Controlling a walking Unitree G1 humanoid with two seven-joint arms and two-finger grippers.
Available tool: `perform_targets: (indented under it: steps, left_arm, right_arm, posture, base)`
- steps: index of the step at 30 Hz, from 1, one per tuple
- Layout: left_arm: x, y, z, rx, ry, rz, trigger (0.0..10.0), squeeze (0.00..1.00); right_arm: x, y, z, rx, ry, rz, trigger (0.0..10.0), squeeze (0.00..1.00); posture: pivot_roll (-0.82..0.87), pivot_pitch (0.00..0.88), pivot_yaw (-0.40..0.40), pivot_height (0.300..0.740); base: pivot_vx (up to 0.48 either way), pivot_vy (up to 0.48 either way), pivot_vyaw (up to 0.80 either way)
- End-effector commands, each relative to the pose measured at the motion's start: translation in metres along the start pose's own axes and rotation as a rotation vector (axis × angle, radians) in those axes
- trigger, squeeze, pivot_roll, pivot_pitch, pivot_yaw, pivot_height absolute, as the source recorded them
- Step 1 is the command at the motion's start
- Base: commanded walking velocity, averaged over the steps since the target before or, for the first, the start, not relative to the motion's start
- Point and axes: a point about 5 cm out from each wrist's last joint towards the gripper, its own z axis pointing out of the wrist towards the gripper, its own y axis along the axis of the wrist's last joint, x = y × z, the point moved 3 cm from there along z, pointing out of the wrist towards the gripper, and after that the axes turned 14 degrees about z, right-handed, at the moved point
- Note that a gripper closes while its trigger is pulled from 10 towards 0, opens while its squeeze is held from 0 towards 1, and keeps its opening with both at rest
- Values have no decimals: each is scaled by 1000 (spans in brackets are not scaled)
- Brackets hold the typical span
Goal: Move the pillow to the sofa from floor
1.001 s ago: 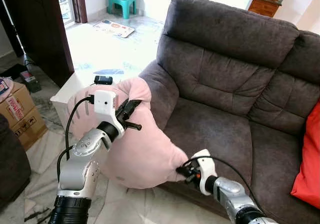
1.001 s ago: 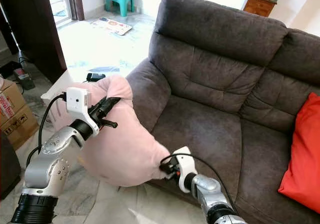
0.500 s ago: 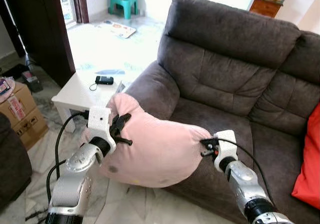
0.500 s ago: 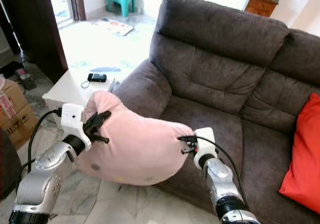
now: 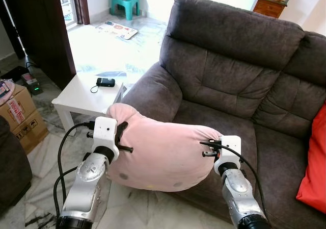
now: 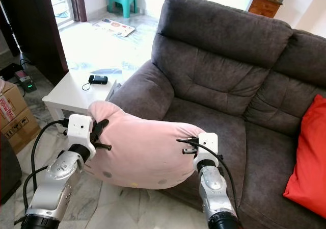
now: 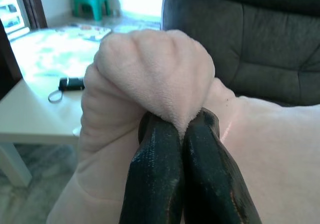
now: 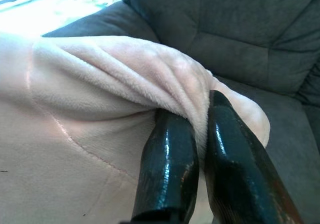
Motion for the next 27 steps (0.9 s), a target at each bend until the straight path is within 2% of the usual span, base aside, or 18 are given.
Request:
perform_targets:
  steps: [1, 6, 8, 16, 27]
  left_arm:
    - [15, 23, 8, -104, 88, 30, 10000, 0]
    - [17, 27, 9, -121, 101, 37, 10000, 0]
    - [18, 28, 9, -129, 105, 38, 10000, 0]
    - [17, 32, 11, -156, 105, 36, 10000, 0]
    - [17, 34, 11, -173, 101, 34, 10000, 0]
  right_arm:
    - [-11, 33, 3, -151, -44, 49, 10000, 0]
    - [-5, 42, 6, -179, -12, 14, 10000, 0]
    - [-1, 47, 7, -195, -3, 26, 10000, 0]
    - [7, 56, 11, -224, 12, 44, 10000, 0]
    - [6, 60, 13, -234, 12, 47, 10000, 0]
  posture:
    - [204, 0, -174, 740]
    - [202, 0, -178, 740]
    - [204, 0, -180, 740]
    - [209, 0, -181, 740]
    - [211, 0, -175, 740]
  base:
    - [0, 0, 0]
    - [0, 0, 0]
    - [0, 0, 0]
    - [0, 0, -702]
    - [0, 0, -718]
